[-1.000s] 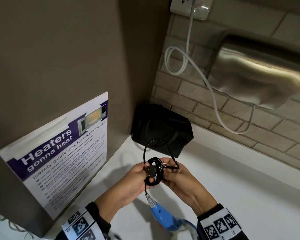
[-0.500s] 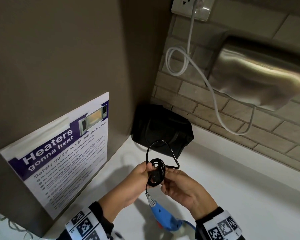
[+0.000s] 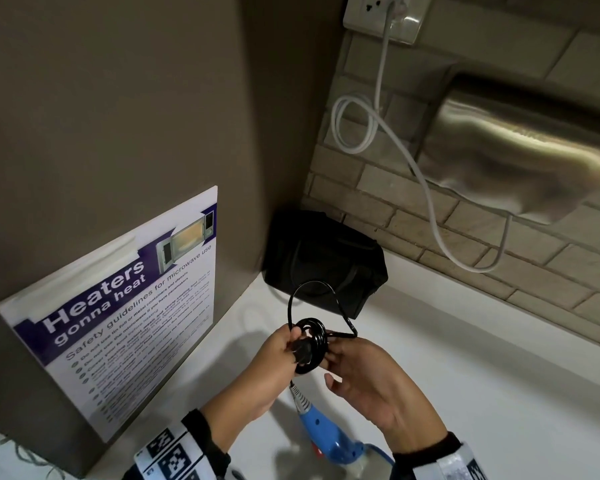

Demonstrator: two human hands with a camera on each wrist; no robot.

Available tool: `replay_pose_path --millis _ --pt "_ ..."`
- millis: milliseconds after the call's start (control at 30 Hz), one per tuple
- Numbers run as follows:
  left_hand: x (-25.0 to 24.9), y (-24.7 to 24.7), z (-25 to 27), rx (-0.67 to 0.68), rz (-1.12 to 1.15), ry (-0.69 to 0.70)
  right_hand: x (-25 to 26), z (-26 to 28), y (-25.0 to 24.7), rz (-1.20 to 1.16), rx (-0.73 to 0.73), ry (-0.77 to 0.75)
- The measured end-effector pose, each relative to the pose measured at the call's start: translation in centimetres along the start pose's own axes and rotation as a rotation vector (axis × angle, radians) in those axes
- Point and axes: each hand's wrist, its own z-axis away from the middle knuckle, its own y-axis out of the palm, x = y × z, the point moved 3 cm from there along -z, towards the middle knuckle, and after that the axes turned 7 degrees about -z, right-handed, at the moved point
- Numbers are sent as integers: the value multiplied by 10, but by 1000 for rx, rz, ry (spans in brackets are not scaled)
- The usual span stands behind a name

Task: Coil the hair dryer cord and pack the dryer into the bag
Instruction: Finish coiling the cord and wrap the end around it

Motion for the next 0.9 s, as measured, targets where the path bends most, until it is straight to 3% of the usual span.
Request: replay_pose_path --millis 133,267,367,500,633,767,900 --pt "1 -1 -1 -18 -69 47 7 11 5 70 85 -41" --pt "-7 4 5 -69 -210 123 8 15 9 352 109 -253" --pt "-15 5 11 -85 -236 139 6 17 13 403 59 -348" --pt "-16 5 13 -93 -235 122 4 15 16 353 4 -352" --pt "-13 5 16 -83 -183 94 -1 13 16 305 79 -268" --pt "-8 -2 12 -91 -55 6 -2 22 12 409 185 -227" --pt "-4 -7 10 -97 0 -50 -4 27 5 624 200 -256"
